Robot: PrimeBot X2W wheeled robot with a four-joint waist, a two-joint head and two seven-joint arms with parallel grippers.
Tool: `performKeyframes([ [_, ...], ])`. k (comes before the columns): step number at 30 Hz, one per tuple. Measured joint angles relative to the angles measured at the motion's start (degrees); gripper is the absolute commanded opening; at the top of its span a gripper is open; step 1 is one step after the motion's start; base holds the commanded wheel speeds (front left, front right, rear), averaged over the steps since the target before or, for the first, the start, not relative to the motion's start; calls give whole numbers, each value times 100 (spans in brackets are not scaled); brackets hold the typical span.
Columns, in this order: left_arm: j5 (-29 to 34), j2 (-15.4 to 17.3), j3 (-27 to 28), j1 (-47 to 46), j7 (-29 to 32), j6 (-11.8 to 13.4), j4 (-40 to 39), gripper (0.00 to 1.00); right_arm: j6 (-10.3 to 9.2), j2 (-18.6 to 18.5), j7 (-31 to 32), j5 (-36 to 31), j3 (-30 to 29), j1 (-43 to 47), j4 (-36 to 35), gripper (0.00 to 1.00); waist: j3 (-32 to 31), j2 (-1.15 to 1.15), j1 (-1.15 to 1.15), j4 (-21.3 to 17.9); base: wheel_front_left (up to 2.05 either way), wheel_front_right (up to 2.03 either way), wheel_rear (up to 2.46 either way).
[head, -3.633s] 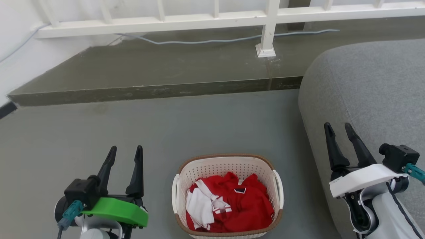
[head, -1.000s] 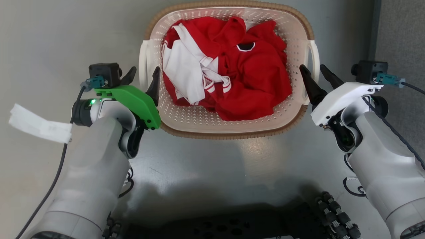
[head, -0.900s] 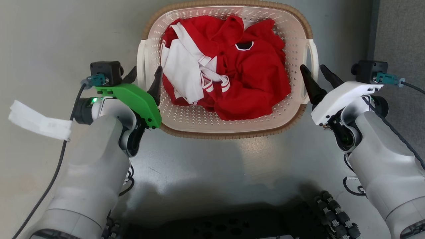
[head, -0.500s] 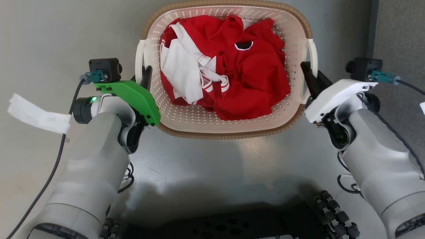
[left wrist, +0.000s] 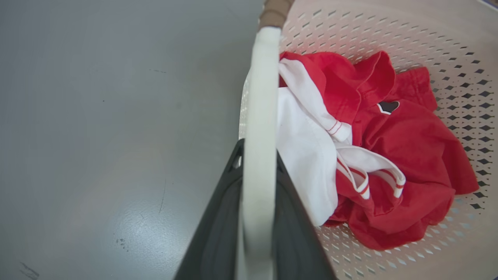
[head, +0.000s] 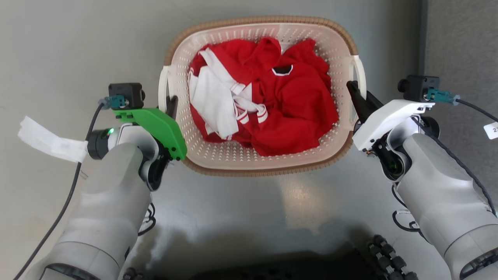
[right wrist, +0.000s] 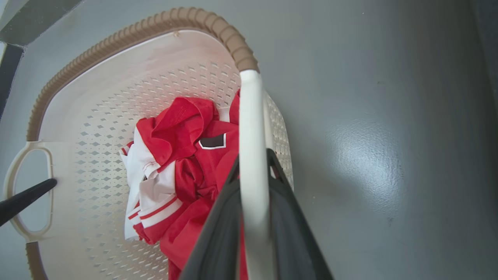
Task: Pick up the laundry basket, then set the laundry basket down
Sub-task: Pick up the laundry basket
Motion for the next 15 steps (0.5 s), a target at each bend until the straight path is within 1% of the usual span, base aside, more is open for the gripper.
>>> performKeyframes([
  [9,-236,-30,-82,103,89,-52,213,0,1,14,147,208,225,-73,190,0,-611,0,0,-8,0,0,0],
  [15,-476,-46,-152,286,153,-74,354,0,11,56,425,372,408,-114,413,0,-1136,0,0,-11,0,0,0],
])
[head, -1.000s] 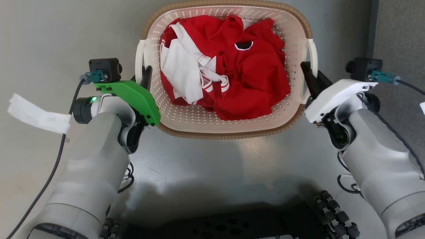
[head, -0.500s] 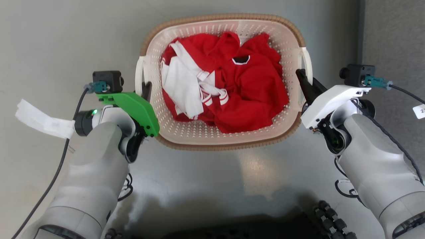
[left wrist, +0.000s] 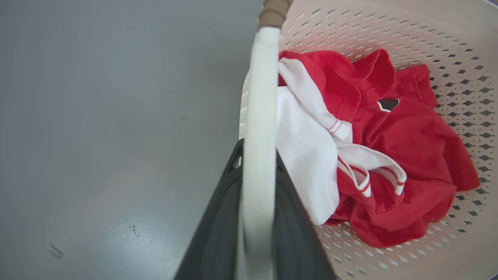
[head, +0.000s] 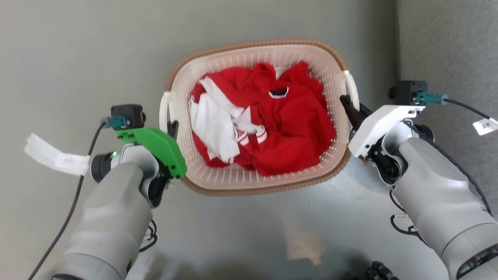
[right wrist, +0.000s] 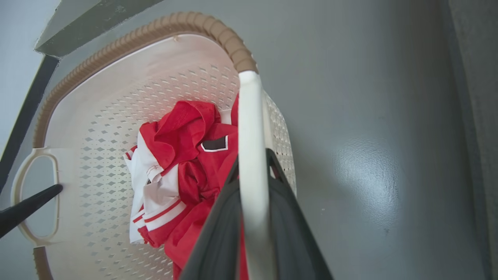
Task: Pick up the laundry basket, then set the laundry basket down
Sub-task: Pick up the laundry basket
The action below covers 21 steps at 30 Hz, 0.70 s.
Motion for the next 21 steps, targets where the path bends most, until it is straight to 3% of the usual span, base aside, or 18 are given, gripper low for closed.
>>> performKeyframes([
  [21,-409,-2,-277,657,565,-49,345,0,0,256,567,411,394,437,533,0,-1641,0,0,46,0,0,0],
])
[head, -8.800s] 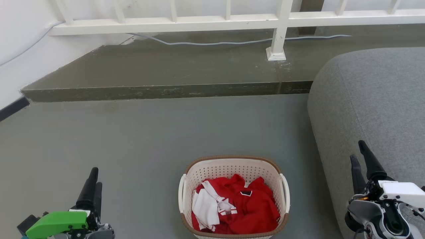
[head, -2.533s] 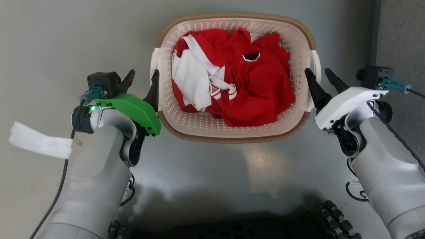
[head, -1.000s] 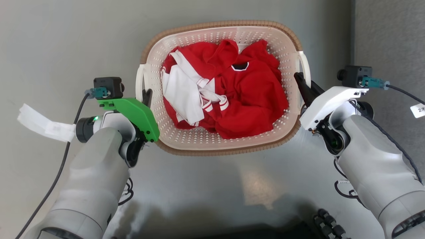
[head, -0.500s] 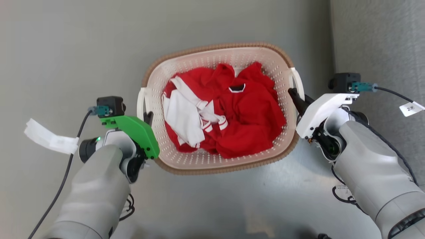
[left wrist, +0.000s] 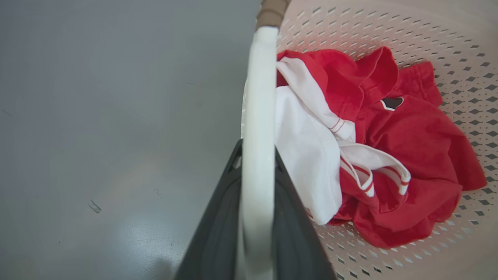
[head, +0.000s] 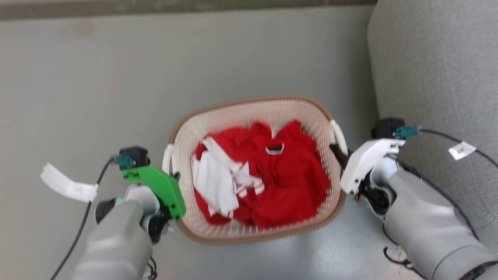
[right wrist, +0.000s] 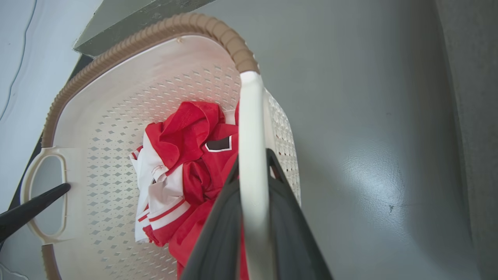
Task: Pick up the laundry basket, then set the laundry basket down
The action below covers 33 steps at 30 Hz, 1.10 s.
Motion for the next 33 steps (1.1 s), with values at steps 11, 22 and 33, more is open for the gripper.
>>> performKeyframes([
  [11,-304,1,-202,635,298,-1,47,0,-1,104,271,46,243,459,265,0,-864,0,0,-21,0,0,0],
  [22,-448,9,-360,1154,557,-1,23,0,-1,182,514,137,376,844,464,0,-1600,0,0,-42,0,0,0],
  [33,-600,25,-417,1198,604,0,-19,0,-1,193,615,246,387,878,516,0,-1882,0,0,-67,0,0,0],
])
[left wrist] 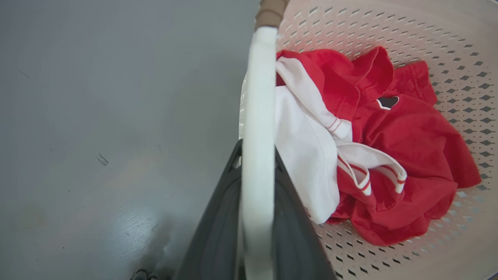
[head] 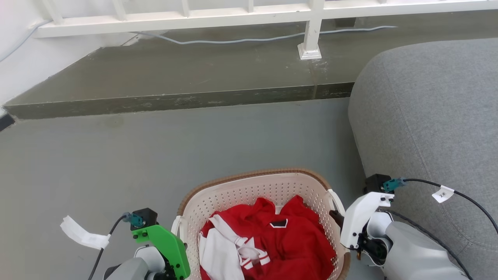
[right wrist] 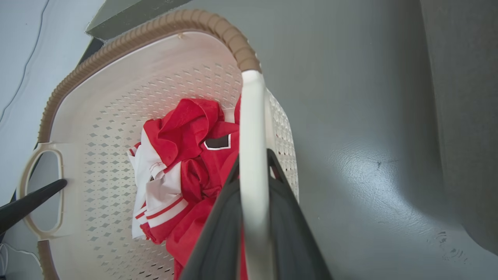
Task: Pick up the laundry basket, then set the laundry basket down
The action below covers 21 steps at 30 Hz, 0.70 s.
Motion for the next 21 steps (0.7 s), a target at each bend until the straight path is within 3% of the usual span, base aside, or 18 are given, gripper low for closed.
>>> performKeyframes([
  [21,-83,33,-123,-1,-46,0,-10,0,-1,0,15,98,102,-3,-8,0,137,0,0,-22,0,0,0],
])
